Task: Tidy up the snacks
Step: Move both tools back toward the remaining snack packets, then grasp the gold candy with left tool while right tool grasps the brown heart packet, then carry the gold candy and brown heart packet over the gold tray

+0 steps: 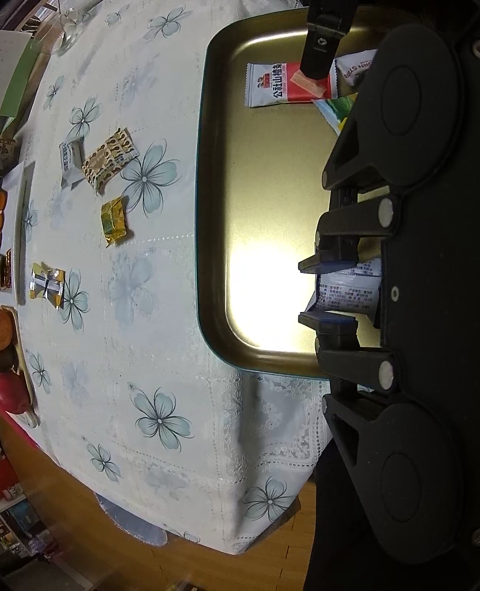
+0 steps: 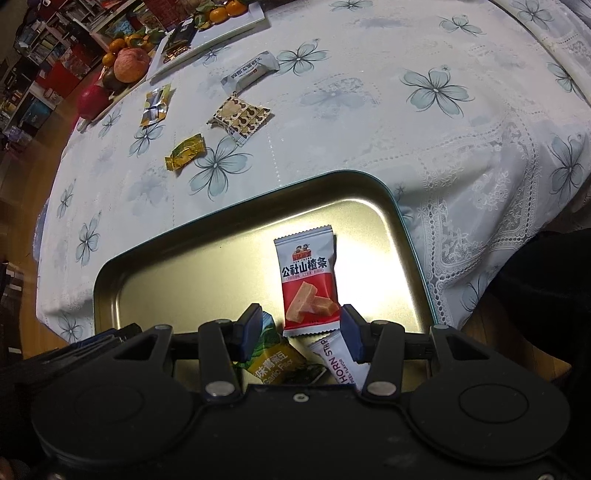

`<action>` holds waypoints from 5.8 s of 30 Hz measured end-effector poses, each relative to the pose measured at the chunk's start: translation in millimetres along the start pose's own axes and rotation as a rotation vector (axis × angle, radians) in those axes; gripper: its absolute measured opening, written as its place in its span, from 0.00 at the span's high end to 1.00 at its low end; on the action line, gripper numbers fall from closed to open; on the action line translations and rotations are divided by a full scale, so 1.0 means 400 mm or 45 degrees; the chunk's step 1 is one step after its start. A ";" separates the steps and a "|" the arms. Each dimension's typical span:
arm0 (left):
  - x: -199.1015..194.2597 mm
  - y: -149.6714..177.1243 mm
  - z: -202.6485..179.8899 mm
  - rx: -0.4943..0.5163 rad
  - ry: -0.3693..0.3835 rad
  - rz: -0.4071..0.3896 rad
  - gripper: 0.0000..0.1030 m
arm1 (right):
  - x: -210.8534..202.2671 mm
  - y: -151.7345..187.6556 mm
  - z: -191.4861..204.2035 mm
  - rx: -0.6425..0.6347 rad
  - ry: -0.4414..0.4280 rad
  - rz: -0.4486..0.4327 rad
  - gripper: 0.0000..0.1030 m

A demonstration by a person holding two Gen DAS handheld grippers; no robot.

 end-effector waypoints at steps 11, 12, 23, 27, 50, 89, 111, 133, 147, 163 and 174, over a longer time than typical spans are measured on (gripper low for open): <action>-0.022 -0.194 0.030 -0.029 0.027 -0.030 0.69 | -0.018 -0.151 0.073 -0.088 -0.049 0.015 0.52; -0.023 -0.217 0.032 -0.025 0.022 -0.040 0.69 | -0.018 -0.174 0.077 -0.091 -0.050 0.011 0.52; 0.030 -0.410 0.047 -0.003 -0.021 -0.083 0.68 | 0.059 -0.426 0.132 -0.144 0.012 -0.014 0.52; 0.079 -0.412 0.067 -0.043 -0.023 -0.036 0.68 | 0.117 -0.481 0.154 -0.130 0.013 0.037 0.52; 0.127 -0.412 0.069 -0.107 0.106 0.088 0.68 | 0.291 -0.532 0.256 -0.233 0.131 0.016 0.52; 0.190 -0.423 0.045 -0.193 0.179 0.148 0.68 | 0.246 -0.525 0.227 -0.223 0.046 0.050 0.50; 0.170 -0.429 0.013 -0.136 0.279 0.104 0.68 | 0.293 -0.498 0.244 -0.291 0.138 0.106 0.68; 0.212 -0.428 -0.128 0.051 0.276 0.084 0.68 | 0.176 -0.569 0.106 0.050 0.047 0.069 0.68; 0.188 -0.419 -0.116 -0.001 0.288 0.066 0.76 | 0.136 -0.539 0.114 -0.010 0.031 0.002 0.68; 0.006 -0.214 0.018 -0.003 0.271 -0.138 0.76 | -0.040 -0.329 0.089 -0.119 -0.059 -0.265 0.68; -0.009 -0.098 0.090 -0.179 0.327 -0.087 0.76 | -0.064 -0.086 0.103 -0.225 -0.150 -0.231 0.68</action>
Point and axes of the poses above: each gripper's, at about its wrist camera, not at the fingertips, and x roughly the way its jaws point, z to its left, y to its underside, the point moved 5 cm from there along x, roughly the way its jaws point, and after that the axes turned 3 degrees about y, right-handed, at the moved point
